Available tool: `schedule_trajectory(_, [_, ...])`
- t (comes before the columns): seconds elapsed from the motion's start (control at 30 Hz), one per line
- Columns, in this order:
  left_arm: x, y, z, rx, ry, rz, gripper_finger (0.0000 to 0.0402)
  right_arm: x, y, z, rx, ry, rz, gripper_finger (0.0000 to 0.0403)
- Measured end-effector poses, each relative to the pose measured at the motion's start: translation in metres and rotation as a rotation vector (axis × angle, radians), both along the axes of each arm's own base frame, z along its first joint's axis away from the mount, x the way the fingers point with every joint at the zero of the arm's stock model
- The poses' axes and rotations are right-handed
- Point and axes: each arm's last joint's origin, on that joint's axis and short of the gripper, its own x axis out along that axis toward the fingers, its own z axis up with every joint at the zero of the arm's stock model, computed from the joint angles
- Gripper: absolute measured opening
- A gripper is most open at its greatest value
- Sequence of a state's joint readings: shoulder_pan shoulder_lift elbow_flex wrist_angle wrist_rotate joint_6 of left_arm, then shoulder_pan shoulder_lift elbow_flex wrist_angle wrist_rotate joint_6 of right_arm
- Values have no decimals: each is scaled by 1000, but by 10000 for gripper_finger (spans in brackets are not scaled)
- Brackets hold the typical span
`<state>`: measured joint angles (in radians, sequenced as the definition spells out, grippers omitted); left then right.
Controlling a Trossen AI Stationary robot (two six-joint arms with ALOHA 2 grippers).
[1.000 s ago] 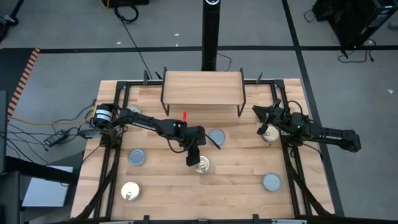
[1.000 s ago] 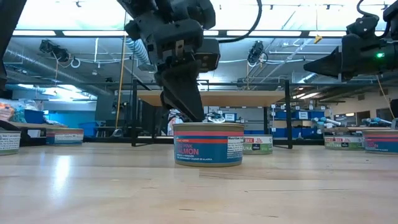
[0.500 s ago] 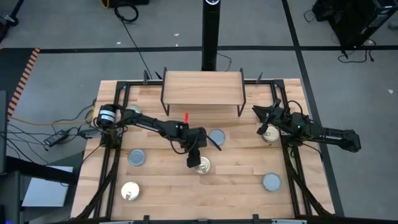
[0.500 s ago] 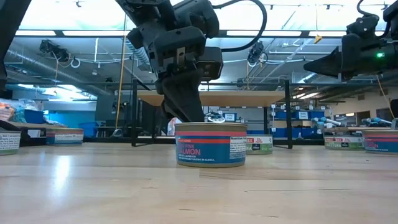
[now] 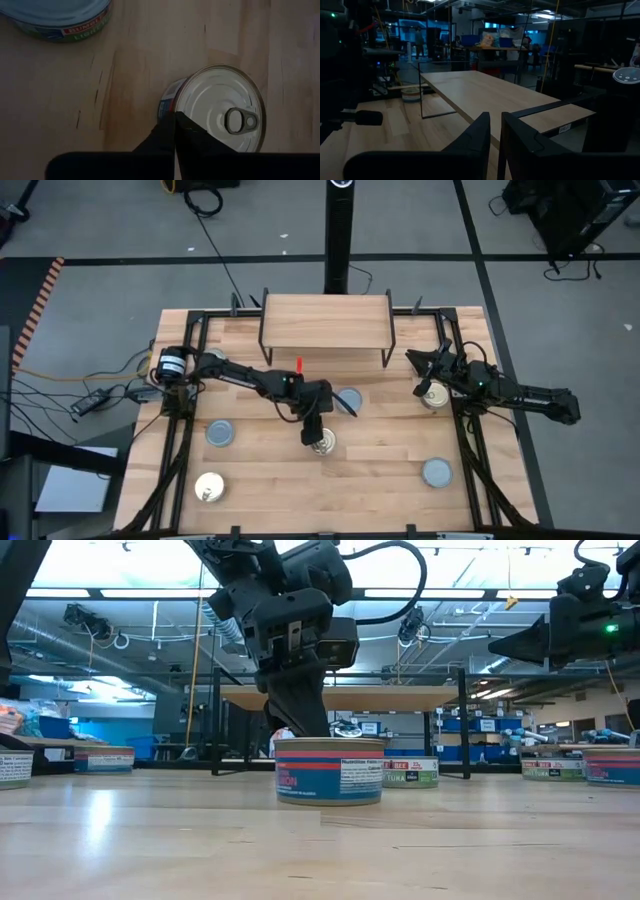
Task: Stack canned seafood by type on shelf
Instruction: Put the center blue tuna can on the shelf
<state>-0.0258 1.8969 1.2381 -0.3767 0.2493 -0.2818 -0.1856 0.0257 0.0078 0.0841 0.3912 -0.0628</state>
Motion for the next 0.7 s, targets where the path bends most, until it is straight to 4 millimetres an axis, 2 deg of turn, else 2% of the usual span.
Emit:
schedule_trajectory(0.2, [0,1,6,20,5,-32,2,0,0,0,0,0,0,62])
schedule_trajectory(0.7, [13,18,47,83,-11,-76,1,0,0,0,0,-1,0,62])
